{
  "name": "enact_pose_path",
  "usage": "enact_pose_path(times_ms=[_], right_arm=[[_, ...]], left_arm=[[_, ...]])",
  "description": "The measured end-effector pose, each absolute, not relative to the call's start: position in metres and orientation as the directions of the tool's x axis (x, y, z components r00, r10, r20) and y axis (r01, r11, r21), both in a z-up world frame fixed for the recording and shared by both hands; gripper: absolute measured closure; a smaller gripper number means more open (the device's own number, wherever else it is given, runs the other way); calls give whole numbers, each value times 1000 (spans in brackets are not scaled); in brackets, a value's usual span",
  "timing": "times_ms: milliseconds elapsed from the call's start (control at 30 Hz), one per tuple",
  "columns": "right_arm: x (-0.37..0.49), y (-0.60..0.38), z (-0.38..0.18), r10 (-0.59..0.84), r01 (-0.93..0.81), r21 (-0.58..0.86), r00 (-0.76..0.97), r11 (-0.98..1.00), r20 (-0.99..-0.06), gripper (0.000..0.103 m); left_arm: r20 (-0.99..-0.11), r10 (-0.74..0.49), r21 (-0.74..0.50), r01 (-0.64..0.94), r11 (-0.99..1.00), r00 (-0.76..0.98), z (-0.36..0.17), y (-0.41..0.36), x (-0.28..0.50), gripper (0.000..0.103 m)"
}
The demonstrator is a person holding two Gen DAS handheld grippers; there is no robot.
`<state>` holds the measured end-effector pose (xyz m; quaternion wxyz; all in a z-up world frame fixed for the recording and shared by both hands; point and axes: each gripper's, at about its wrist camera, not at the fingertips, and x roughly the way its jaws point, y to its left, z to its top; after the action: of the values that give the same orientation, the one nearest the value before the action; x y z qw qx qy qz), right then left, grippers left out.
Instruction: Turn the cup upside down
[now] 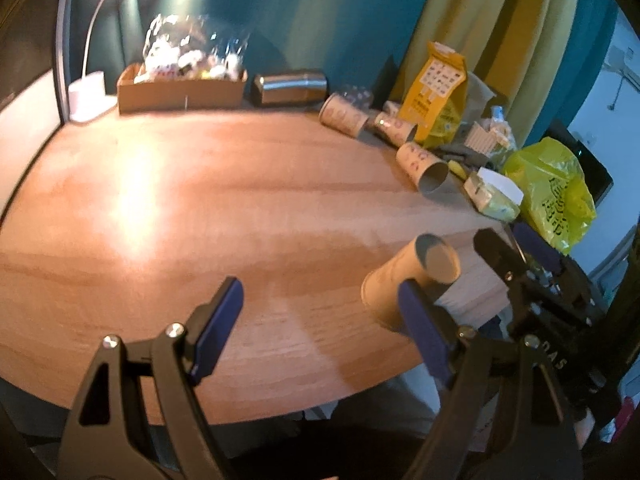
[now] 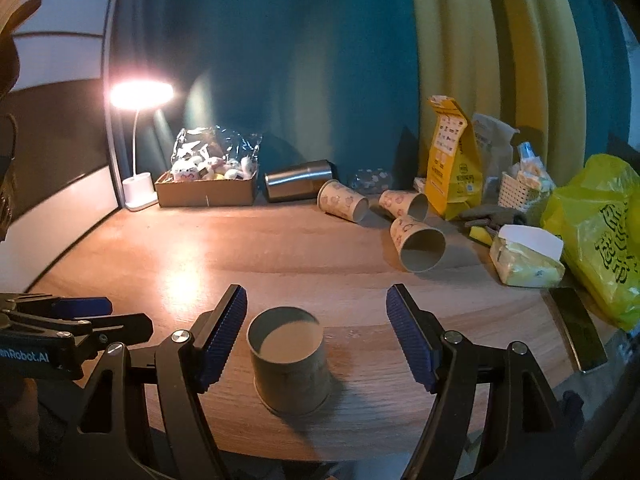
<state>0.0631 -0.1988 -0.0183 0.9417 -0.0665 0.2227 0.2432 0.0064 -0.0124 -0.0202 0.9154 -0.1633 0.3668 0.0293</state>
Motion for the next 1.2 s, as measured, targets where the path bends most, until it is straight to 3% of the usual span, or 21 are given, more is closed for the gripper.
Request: enact_pose_path(times_ms=[133, 467, 1200], right_arm=[[71, -205, -10, 425, -481, 19, 755, 877, -499, 28], [75, -217, 20, 440, -470, 62, 762, 881, -475, 28], [77, -214, 15, 452, -477, 89, 734, 875, -507, 28]], left_arm=[[-664, -72, -276, -155, 949, 744, -7, -12, 9, 22], [-642, -21, -198, -140, 970, 766, 21, -15, 17, 22], [-661, 23, -154, -166, 974, 750, 17, -22, 15, 22]])
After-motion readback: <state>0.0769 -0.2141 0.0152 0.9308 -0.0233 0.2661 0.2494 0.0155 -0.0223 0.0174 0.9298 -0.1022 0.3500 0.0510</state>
